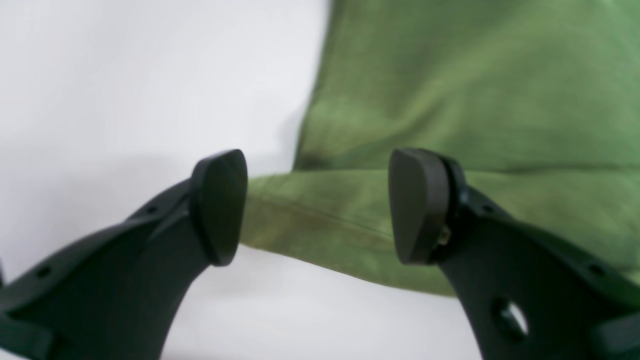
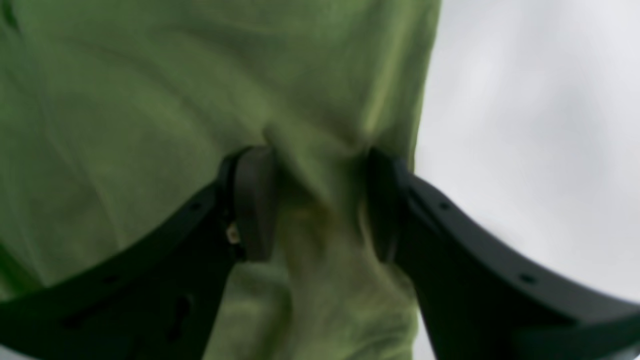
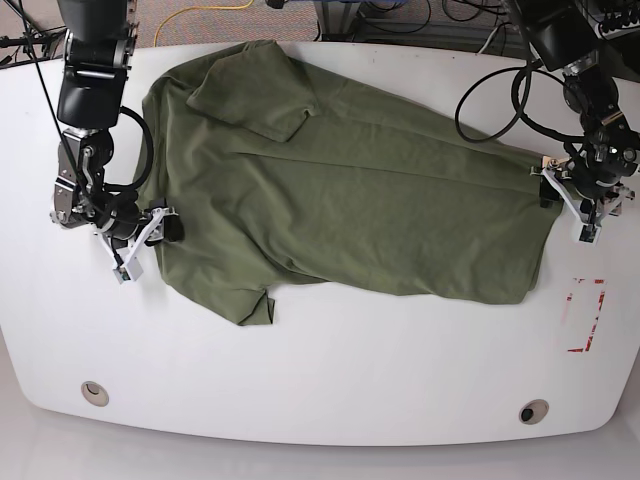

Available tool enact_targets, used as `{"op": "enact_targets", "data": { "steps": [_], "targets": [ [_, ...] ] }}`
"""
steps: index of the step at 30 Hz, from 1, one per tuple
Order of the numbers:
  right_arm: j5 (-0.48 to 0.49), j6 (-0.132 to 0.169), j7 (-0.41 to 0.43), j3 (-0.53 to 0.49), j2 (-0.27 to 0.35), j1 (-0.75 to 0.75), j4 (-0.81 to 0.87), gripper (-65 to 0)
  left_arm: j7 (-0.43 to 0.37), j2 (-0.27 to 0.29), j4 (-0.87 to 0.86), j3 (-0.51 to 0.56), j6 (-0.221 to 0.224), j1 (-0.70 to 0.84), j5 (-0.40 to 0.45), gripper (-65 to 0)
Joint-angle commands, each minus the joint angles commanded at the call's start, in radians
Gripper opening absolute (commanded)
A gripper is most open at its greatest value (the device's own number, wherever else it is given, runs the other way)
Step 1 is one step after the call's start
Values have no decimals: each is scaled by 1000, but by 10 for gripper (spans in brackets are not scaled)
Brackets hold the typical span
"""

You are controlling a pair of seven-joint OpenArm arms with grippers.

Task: Fold the T-shirt properly
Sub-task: 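Lift the grasped shirt edges and pull them toward the collar edge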

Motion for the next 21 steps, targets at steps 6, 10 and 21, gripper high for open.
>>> {"op": "enact_targets", "data": {
  "steps": [6, 10, 21],
  "targets": [
    [3, -3, -91, 69, -8, -29, 178, -366, -3, 21, 68, -23, 0, -5, 0, -235],
    [5, -3, -170, 118, -41, -86, 327, -366, -5, 44, 94, -21, 0, -5, 2, -235],
    [5, 2, -354, 218, -227, -322, 743, -366, -8, 49, 2, -21, 0, -5, 5, -236]
  ]
}}
